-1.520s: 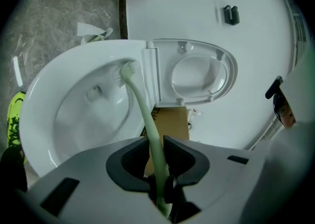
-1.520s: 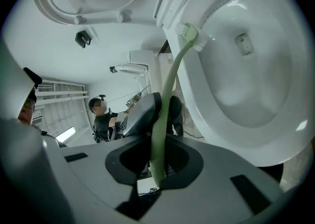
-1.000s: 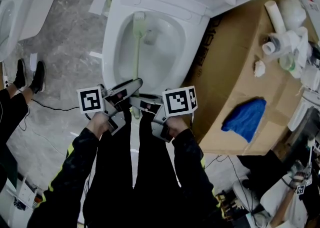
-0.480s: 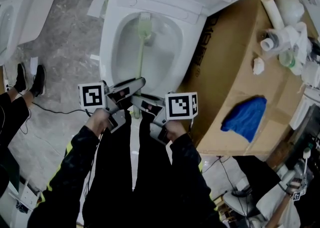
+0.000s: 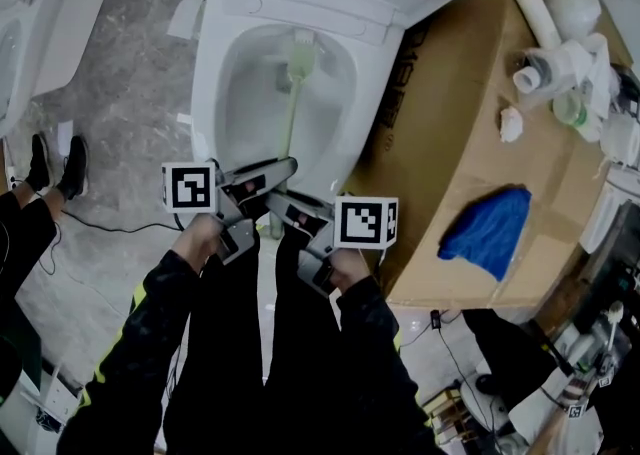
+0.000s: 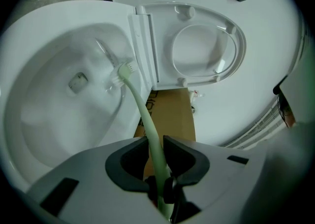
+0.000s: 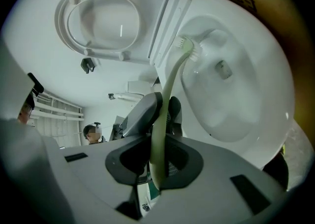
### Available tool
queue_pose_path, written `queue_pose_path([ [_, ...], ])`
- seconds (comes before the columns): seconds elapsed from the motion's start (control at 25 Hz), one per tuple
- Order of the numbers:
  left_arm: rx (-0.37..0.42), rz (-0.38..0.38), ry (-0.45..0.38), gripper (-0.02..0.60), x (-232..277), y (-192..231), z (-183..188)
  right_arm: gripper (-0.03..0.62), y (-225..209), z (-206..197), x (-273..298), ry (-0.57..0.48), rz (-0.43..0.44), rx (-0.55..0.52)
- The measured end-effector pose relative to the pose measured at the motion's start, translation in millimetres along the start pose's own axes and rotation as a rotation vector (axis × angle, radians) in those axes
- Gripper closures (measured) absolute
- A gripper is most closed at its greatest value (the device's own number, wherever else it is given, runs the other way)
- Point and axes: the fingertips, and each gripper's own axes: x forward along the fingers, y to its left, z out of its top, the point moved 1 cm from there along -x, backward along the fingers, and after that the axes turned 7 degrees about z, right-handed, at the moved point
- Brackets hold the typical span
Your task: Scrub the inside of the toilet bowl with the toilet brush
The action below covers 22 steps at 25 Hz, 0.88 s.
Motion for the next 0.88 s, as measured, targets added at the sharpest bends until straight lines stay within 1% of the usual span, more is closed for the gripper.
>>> queue_pose_path([
  [0.16,-0.024,-0.001,0.018,0.495,7,-1,-6,0.537,-2,2,-7,-0.037,-0.006,-0.006],
  [0.28,-0.021,-0.005,0.045,0.495,14,-1,-13,0.537,-3,0,-14,-0.075,-0.005,0.013],
  [0.36,-0.025,-0.003,0.065,0.495,17,0,-19,0.537,-6,-2,-19,-0.097,-0.02,0.018],
  [0.52,-0.046,-0.025,0.076,0.495,20,-1,-25,0.537,-9,-7,-25,-0.114,-0.062,0.01],
  [0.68,-0.049,-0.038,0.096,0.495,20,-3,-27,0.536,-8,-8,-25,-0.128,-0.059,0.019],
  [0.76,-0.065,-0.051,0.093,0.495,19,-4,-28,0.536,-8,-10,-25,-0.124,-0.074,0.024],
  [0.88,-0.108,-0.094,0.056,0.495,14,-3,-26,0.536,-12,-12,-24,-0.074,-0.145,0.008],
])
